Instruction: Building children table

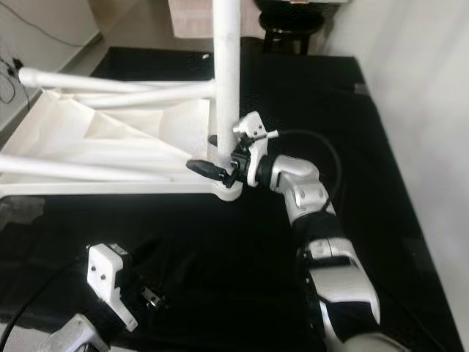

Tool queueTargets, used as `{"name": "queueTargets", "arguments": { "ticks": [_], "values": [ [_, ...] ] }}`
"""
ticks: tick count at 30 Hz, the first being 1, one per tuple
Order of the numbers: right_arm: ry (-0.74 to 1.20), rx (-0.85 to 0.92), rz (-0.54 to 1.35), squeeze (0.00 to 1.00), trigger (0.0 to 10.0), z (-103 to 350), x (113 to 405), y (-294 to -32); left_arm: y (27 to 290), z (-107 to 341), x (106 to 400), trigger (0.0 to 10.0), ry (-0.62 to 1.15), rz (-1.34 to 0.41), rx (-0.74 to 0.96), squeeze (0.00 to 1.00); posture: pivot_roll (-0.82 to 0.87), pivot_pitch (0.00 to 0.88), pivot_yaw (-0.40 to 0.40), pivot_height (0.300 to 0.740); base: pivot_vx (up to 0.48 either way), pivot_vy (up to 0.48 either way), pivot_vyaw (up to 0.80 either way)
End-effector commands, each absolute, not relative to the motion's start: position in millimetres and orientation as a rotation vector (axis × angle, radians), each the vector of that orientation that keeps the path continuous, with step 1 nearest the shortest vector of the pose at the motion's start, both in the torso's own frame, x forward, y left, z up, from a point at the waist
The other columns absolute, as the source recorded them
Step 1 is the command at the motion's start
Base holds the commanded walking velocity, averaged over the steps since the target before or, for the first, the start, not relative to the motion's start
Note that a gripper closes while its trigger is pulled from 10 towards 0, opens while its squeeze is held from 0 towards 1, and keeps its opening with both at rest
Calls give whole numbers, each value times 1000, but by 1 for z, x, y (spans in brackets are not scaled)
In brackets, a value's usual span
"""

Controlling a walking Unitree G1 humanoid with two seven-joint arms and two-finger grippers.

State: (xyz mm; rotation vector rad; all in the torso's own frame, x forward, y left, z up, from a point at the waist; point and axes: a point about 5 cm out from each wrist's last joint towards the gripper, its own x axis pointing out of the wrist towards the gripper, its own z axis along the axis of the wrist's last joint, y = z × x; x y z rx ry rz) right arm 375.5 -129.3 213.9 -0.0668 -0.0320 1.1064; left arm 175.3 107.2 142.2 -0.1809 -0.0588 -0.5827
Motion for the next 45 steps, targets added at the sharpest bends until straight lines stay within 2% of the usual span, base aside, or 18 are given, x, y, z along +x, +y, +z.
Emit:
{"name": "queueTargets", "arguments": {
  "ticks": [1,2,3,18,21,24,25,26,28,29,31,36,39,40,41,42,43,45],
  "values": [
    [-30,-49,1149,0,10000,211,375,-126,108,141,171,10000,-35,-593,-175,0,171,230,26,740,0,0,0],
    [-32,-52,1159,0,6980,212,376,-127,107,142,170,10000,-31,-594,-176,0,174,231,29,740,0,0,0],
    [-33,-57,1161,0,0,213,376,-129,107,142,170,10000,-28,-596,-177,0,174,231,29,740,0,0,0],
    [-92,-161,1113,0,0,222,376,-159,105,143,170,10000,-17,-601,-185,0,145,222,25,740,0,0,0],
    [-116,-217,1015,0,0,226,371,-180,105,143,172,10000,-18,-602,-190,0,114,221,20,740,0,0,0],
    [-94,-209,801,0,0,221,356,-202,106,143,173,10000,-20,-607,-194,0,88,226,13,740,0,0,0],
    [-47,-169,625,0,0,205,341,-208,107,143,174,10000,-20,-609,-196,0,64,228,17,740,0,0,0],
    [-47,-169,625,0,0,205,341,-208,107,143,174,10000,-20,-609,-196,0,64,228,17,740,0,0,0],
    [48,-193,304,0,0,177,311,-222,109,143,175,10000,-19,-611,-197,0,56,220,23,740,0,0,0],
    [48,-193,304,0,0,177,311,-222,109,143,175,10000,-19,-611,-197,0,56,220,23,740,0,0,0],
    [147,-199,58,0,0,151,277,-231,111,142,177,10000,-17,-616,-194,0,50,215,30,740,0,0,0],
    [152,-198,46,0,0,142,266,-219,112,141,179,10000,-13,-621,-192,0,53,200,33,740,0,0,0],
    [170,-119,222,0,0,135,270,-173,113,140,181,10000,-12,-616,-183,0,69,193,30,740,0,0,0],
    [170,-119,222,0,0,135,270,-173,113,140,181,10000,-12,-616,-183,0,69,193,30,740,0,0,0],
    [182,-104,266,0,3765,133,269,-162,114,140,181,10000,-13,-612,-180,0,70,190,28,740,0,0,0],
    [182,-104,266,0,3765,133,269,-162,114,140,181,10000,-13,-612,-180,0,70,190,28,740,0,0,0],
    [187,-79,306,0,10000,134,268,-154,114,140,182,10000,-14,-609,-177,0,70,190,28,740,0,0,0],
    [169,-50,381,0,10000,139,269,-145,114,140,182,10000,-15,-606,-176,0,75,187,25,740,0,0,0]
  ]
}}
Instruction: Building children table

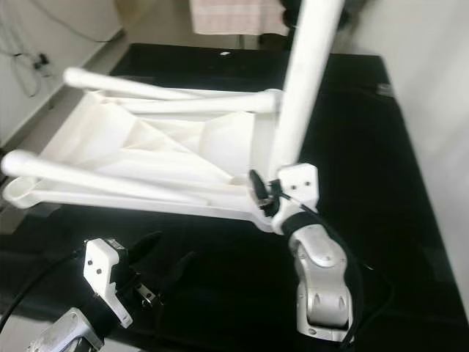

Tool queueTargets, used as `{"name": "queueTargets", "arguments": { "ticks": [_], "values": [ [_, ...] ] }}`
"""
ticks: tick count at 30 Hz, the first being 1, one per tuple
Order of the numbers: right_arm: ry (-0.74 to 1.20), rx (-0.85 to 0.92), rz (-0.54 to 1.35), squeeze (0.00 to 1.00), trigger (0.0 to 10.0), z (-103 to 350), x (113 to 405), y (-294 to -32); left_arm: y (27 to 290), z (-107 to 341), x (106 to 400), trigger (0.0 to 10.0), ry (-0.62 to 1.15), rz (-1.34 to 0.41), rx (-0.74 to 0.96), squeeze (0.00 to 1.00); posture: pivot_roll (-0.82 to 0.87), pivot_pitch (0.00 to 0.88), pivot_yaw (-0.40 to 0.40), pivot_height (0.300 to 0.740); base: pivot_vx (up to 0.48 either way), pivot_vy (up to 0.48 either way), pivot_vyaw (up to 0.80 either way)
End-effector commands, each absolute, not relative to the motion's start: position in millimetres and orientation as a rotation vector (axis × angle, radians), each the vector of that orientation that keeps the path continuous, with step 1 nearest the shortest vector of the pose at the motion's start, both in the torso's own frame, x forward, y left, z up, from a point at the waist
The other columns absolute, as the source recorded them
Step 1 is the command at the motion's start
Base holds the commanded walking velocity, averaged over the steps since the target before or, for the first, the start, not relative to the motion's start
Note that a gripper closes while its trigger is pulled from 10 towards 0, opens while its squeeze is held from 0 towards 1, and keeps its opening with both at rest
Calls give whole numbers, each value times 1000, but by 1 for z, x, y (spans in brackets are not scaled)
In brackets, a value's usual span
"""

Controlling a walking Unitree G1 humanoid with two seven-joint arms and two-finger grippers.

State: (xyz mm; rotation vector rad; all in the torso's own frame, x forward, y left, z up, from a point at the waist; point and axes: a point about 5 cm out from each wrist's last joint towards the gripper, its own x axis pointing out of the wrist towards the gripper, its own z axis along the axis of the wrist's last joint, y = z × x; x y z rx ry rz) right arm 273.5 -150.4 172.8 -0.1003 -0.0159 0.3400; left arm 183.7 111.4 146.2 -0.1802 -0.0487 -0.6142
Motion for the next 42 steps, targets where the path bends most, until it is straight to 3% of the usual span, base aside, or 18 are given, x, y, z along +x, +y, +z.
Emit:
{"name": "queueTargets", "arguments": {
  "ticks": [1,2,11,12,14,20,22,34,40,41,42],
  "values": [
    [139,-13,477,804,10000,151,267,-134,114,140,183,10000,-15,-605,-177,0,72,185,24,740,0,0,0],
    [111,6,560,1000,10000,160,265,-126,114,140,183,10000,-16,-605,-177,0,72,185,24,740,0,0,0],
    [-13,21,915,1000,10000,191,278,-126,110,141,182,10000,-22,-610,-186,0,77,188,15,740,0,0,0],
    [-45,-12,970,0,10000,199,286,-132,109,141,182,10000,-22,-610,-187,0,76,189,14,740,0,0,0],
    [-77,-70,1020,0,10000,213,302,-142,108,142,182,10000,-23,-612,-190,0,82,189,14,740,0,0,0],
    [-91,-160,1106,0,10000,227,311,-146,106,142,181,10000,-23,-616,-193,0,96,191,10,740,0,0,0],
    [-78,-181,1267,0,0,235,310,-144,105,142,180,10000,-23,-614,-193,0,103,191,13,740,0,0,0],
    [-44,-197,1368,0,0,228,317,-150,103,141,180,10000,-20,-615,-195,0,101,189,19,740,0,0,0],
    [-58,-188,1275,0,0,225,319,-154,103,141,180,10000,-19,-615,-197,0,87,188,11,740,0,0,0],
    [-20,-143,1103,0,0,215,319,-152,104,140,179,10000,-19,-616,-199,0,82,188,9,740,0,0,0],
    [-20,-143,1103,0,0,215,319,-152,104,140,179,10000,-19,-616,-199,0,82,188,9,740,0,0,0]
  ]
}}
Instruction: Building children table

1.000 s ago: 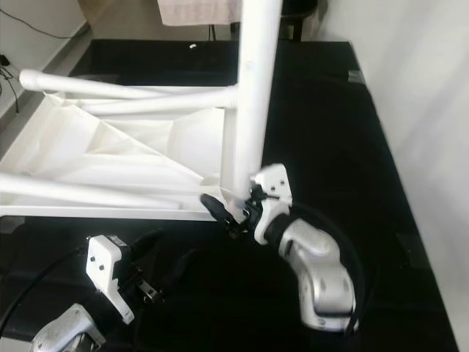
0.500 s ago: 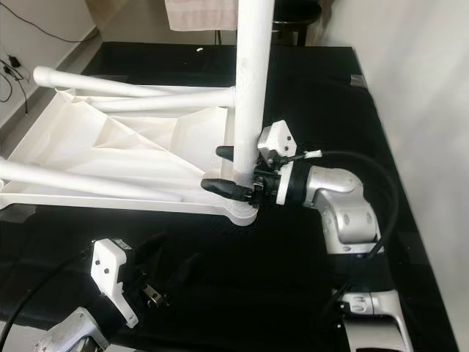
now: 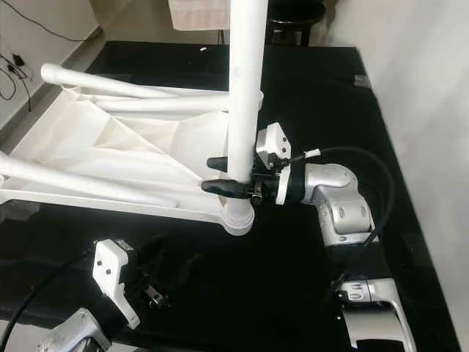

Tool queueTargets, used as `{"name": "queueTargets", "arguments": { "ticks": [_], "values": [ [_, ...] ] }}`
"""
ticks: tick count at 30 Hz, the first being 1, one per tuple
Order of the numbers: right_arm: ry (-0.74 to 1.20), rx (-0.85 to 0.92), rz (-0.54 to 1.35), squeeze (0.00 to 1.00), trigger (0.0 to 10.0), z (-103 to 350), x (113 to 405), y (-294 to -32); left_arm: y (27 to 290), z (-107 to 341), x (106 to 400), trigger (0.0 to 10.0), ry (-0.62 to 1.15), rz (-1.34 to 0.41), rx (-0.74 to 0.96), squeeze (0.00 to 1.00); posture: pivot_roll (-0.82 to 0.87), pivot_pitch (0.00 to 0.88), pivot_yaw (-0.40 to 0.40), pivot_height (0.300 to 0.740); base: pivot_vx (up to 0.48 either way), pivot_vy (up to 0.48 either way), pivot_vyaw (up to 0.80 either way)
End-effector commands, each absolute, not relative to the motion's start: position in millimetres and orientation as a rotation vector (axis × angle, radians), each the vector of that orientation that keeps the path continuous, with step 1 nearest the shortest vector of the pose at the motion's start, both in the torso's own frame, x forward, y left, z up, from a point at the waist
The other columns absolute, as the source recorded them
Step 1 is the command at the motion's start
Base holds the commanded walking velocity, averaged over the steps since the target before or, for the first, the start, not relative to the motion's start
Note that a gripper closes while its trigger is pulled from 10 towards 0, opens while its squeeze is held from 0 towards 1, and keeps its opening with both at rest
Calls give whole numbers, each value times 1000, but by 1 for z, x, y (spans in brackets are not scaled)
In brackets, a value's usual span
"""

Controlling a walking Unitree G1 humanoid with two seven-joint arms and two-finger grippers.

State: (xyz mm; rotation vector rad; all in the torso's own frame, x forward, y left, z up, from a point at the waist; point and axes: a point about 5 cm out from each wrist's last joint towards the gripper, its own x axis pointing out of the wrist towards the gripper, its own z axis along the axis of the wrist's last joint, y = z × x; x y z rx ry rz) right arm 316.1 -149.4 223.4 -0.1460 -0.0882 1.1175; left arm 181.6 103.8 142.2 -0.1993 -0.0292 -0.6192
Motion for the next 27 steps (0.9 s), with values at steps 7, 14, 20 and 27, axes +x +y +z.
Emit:
{"name": "queueTargets", "arguments": {
  "ticks": [7,14,20,27],
  "values": [
    [222,-105,332,0,0,140,261,-147,109,139,181,10000,-18,-618,-196,0,52,173,29,740,0,0,0],
    [191,-141,394,0,3725,148,274,-138,109,137,186,10000,-17,-626,-193,0,53,159,21,740,0,0,0],
    [206,-77,540,1000,10000,148,276,-127,110,137,188,10000,-23,-613,-189,0,55,149,16,740,0,0,0],
    [57,-21,862,1000,10000,180,286,-119,107,137,190,10000,-27,-615,-193,0,60,145,15,740,0,0,0]
  ]
}}
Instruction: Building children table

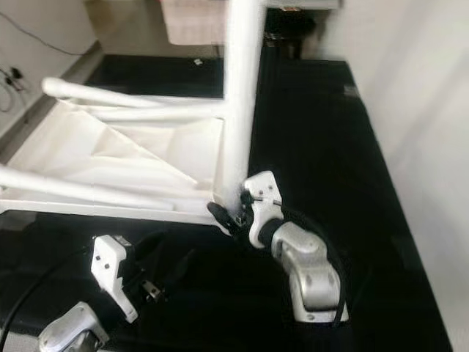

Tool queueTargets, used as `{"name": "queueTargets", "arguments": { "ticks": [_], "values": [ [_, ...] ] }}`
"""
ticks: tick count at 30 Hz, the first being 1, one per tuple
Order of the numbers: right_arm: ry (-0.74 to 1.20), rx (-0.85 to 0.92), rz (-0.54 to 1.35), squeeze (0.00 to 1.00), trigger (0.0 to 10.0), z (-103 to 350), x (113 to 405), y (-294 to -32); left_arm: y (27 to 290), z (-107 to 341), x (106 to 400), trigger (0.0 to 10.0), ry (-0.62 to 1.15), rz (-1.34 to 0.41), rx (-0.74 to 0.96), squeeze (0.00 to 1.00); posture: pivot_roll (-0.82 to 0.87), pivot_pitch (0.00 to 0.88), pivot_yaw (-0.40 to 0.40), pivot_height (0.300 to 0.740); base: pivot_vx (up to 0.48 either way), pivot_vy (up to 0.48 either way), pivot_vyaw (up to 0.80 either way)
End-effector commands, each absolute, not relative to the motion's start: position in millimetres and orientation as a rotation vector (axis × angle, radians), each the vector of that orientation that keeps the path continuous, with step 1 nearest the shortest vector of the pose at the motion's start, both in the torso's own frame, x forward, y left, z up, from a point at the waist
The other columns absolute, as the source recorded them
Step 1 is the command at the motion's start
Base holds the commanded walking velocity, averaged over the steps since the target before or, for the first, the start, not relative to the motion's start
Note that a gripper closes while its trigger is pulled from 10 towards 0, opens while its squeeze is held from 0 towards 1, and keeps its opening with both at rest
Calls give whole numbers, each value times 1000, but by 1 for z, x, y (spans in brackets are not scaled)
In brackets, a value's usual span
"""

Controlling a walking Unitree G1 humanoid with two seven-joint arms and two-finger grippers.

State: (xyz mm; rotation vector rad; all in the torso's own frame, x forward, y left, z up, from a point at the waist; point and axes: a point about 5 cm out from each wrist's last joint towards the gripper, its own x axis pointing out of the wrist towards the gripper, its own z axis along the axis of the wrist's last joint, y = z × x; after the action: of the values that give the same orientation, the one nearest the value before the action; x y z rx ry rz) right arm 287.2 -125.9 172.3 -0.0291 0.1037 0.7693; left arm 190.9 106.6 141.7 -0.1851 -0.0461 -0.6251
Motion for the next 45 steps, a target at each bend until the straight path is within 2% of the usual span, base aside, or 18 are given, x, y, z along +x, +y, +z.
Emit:
{"name": "queueTargets", "arguments": {
  "ticks": [1,2,3,4,16,17,25,29,32,33,35,36,37,38,39,45],
  "values": [
    [34,-57,972,1000,10000,190,288,-124,107,137,190,10000,-29,-616,-195,0,59,145,15,740,0,0,0],
    [31,-123,1065,0,10000,198,294,-133,106,137,190,10000,-30,-617,-197,0,66,145,11,740,0,0,0],
    [31,-123,1065,0,10000,198,294,-133,106,137,190,10000,-30,-617,-197,0,66,145,11,740,0,0,0],
    [36,-215,1164,0,10000,208,304,-146,104,137,190,10000,-32,-618,-200,0,67,147,11,740,0,0,0],
    [47,-207,1289,0,10000,216,315,-149,103,138,189,10000,-34,-618,-202,0,82,153,10,740,0,0,0],
    [58,-185,1317,0,0,217,321,-149,102,138,189,10000,-35,-617,-203,0,85,156,9,740,0,0,0],
    [58,-145,1369,0,0,220,334,-156,101,138,188,10000,-36,-616,-206,0,88,160,6,740,0,0,0],
    [45,-163,1291,0,0,219,335,-164,101,139,188,10000,-37,-616,-207,0,77,163,7,740,0,0,0],
    [57,-141,994,0,0,208,331,-178,103,139,187,10000,-37,-617,-209,0,69,170,2,740,0,0,0],
    [45,-134,680,0,0,199,331,-181,104,139,187,10000,-37,-617,-208,0,67,172,3,740,0,0,0],
    [45,-134,680,0,0,199,331,-181,104,139,187,10000,-37,-617,-208,0,67,172,3,740,0,0,0],
    [39,-128,449,0,0,193,329,-187,105,139,187,10000,-36,-617,-208,0,64,170,5,740,0,0,0],
    [39,-128,449,0,0,193,329,-187,105,139,187,10000,-36,-617,-208,0,64,170,5,740,0,0,0],
    [107,-88,276,0,0,173,310,-189,106,139,187,10000,-36,-617,-206,0,65,173,17,740,0,0,0],
    [221,-58,141,0,0,144,279,-191,107,138,187,10000,-32,-619,-204,0,49,166,28,740,0,0,0],
    [227,-79,135,0,0,144,282,-187,107,136,189,10000,-23,-630,-201,0,56,150,28,740,0,0,0]
  ]
}}
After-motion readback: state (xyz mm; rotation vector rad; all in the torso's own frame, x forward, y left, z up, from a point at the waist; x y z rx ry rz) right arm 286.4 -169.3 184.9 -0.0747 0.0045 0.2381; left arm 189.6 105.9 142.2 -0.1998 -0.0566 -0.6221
